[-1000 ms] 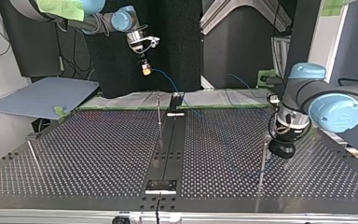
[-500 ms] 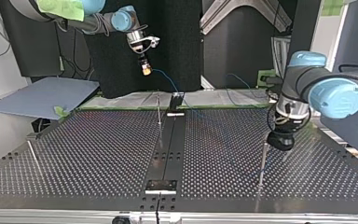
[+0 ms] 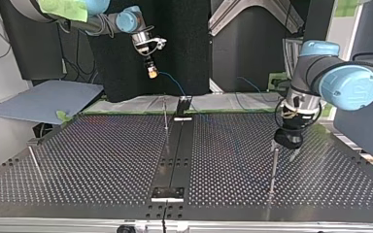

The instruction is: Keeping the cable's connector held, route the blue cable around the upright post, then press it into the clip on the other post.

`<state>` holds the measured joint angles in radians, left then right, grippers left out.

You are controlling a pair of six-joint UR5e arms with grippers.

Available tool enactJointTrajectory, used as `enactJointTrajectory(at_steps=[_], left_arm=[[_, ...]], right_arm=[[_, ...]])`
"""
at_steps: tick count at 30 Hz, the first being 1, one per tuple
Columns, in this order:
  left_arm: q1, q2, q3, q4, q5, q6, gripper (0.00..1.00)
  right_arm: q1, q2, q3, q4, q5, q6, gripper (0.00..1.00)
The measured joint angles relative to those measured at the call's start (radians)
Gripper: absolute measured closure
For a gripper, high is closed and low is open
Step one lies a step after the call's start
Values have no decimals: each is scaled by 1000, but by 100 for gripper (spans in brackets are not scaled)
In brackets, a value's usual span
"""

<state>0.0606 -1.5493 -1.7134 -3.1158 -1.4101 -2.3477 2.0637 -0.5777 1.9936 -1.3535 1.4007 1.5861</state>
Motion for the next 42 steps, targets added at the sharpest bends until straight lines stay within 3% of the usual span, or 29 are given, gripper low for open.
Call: enactJointTrajectory(at_steps=[10,23,33,42], left_arm=[[-13,70,-14,-34,-7,23,0],[-46,185,-14,-175,-121,162,0],[-91,163,-11,-242,-119,260,0],[-103,97,61,-300,-197,349,0]], right_arm=[[0,0,0,-2,0,0,100],[0,0,0,-6,0,2,100],[2,0,0,-10,0,6,100],[2,0,0,-9,0,5,100]])
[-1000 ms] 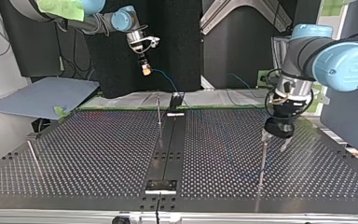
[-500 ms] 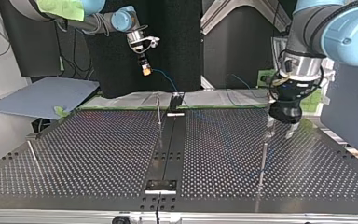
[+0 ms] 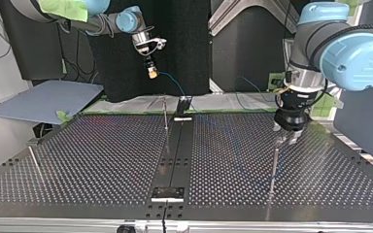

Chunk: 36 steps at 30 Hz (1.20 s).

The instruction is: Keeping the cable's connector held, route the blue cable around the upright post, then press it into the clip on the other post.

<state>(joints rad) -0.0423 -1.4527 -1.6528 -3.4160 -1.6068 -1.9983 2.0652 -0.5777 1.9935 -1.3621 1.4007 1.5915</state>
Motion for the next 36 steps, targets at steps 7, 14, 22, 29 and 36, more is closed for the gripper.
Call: enactJointTrajectory(at_steps=[7,14,22,29,36], left_arm=[[-2,-19,66,-21,-24,67,0],[-3,-21,140,-34,7,141,0],[-8,-56,163,-49,-11,223,0],[-15,-72,164,-68,-29,296,0],[-26,-75,164,-82,-44,311,0]], right_arm=[[0,0,0,0,-1,1,100],[0,0,0,-1,-2,1,100],[0,0,-1,-2,-2,1,100],[0,0,-1,-2,-2,1,100],[0,0,-1,-2,-2,2,100]])
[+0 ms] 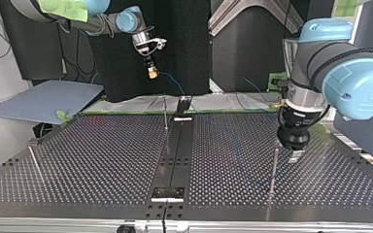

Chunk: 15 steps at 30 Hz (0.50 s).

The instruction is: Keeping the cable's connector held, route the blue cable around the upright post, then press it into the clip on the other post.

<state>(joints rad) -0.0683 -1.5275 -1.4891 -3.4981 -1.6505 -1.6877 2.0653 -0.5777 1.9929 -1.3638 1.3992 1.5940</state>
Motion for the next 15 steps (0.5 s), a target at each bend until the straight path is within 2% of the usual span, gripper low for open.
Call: enactJointTrajectory(at_steps=[9,15], left_arm=[[-14,-8,0,-28,-4,-56,0],[-26,-14,0,-55,-38,-69,0]], right_arm=[[0,0,0,0,0,0,100],[1,0,0,0,0,0,100]])
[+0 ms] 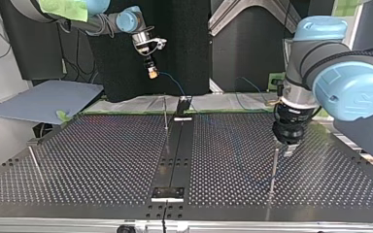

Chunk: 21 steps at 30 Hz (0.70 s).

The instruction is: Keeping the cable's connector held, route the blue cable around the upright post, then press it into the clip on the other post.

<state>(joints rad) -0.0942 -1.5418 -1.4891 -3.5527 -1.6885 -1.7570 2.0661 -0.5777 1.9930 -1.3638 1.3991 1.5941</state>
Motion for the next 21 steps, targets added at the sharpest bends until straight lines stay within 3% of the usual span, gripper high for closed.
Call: enactJointTrajectory(at_steps=[10,16,21], left_arm=[[-8,-1,0,-21,-91,-2,0],[-9,-1,0,-19,-103,0,0],[-12,-1,0,-5,-106,29,0]], right_arm=[[2,0,0,1,0,0,100],[2,0,0,0,0,0,100],[2,0,0,0,0,0,100]])
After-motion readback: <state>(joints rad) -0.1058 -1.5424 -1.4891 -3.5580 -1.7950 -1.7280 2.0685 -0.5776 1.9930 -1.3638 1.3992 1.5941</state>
